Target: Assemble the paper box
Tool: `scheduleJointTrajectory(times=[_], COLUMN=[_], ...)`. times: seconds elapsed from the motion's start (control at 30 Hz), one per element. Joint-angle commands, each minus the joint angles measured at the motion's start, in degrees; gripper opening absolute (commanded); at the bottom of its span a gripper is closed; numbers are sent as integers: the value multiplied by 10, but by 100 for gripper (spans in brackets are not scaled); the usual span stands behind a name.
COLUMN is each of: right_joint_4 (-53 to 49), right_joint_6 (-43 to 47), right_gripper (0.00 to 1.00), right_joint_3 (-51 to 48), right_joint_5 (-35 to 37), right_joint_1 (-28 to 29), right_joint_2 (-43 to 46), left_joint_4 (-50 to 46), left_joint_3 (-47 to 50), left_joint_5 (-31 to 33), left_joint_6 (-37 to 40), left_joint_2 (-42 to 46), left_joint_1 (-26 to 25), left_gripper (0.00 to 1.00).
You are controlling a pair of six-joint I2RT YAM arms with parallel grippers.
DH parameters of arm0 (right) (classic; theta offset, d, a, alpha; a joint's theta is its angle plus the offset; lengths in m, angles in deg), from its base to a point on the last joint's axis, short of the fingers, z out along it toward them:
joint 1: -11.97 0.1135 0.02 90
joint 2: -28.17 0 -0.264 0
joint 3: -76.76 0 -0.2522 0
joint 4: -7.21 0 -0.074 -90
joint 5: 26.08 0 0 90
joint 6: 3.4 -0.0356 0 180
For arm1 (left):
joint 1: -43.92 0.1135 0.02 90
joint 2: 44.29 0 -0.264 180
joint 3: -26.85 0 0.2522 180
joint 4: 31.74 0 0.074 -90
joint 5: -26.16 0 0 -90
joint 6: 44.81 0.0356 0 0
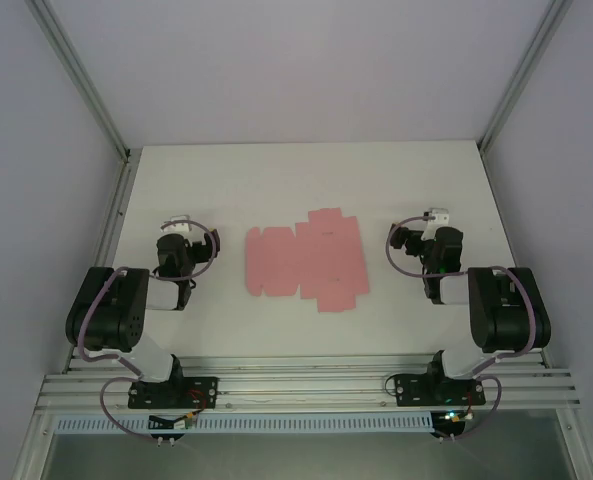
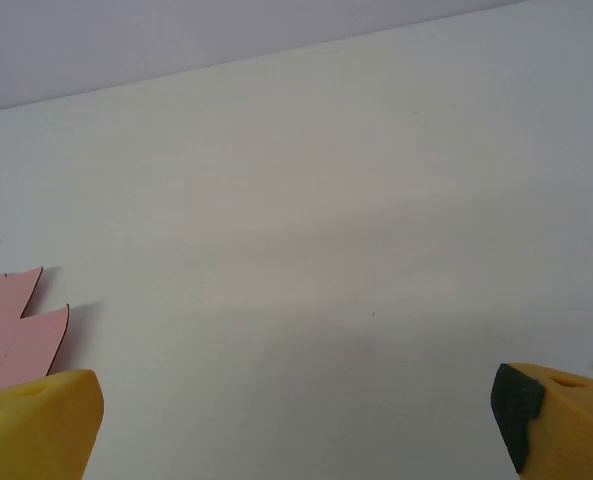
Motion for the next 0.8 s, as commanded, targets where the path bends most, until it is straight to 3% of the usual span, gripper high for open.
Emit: scheduleJointTrajectory(times=[0.0, 0.47, 0.57, 0.7, 0.77], right_joint_4=[6, 1, -86, -294, -412], right_joint_6=[-9, -11, -11, -40, -70], right_gripper=[100, 100, 100, 100, 100], right_joint_3=[-2, -1, 29, 108, 161], right_joint_5=[-9, -9, 0, -1, -8], right_joint_1=[2, 2, 2, 5, 14], right_joint_2=[4, 8, 48, 120, 140], left_joint_4=[-4, -9, -110, -315, -384], left_joint_3=[-5, -7, -47, -123, -146], left_joint_5=[-8, -14, -8, 41, -1], left_joint_6=[11, 12, 6, -52, -88], left_joint_2=[2, 2, 36, 114, 153], left_joint_1=[-3, -3, 1, 2, 3], left_gripper=[100, 100, 100, 100, 100])
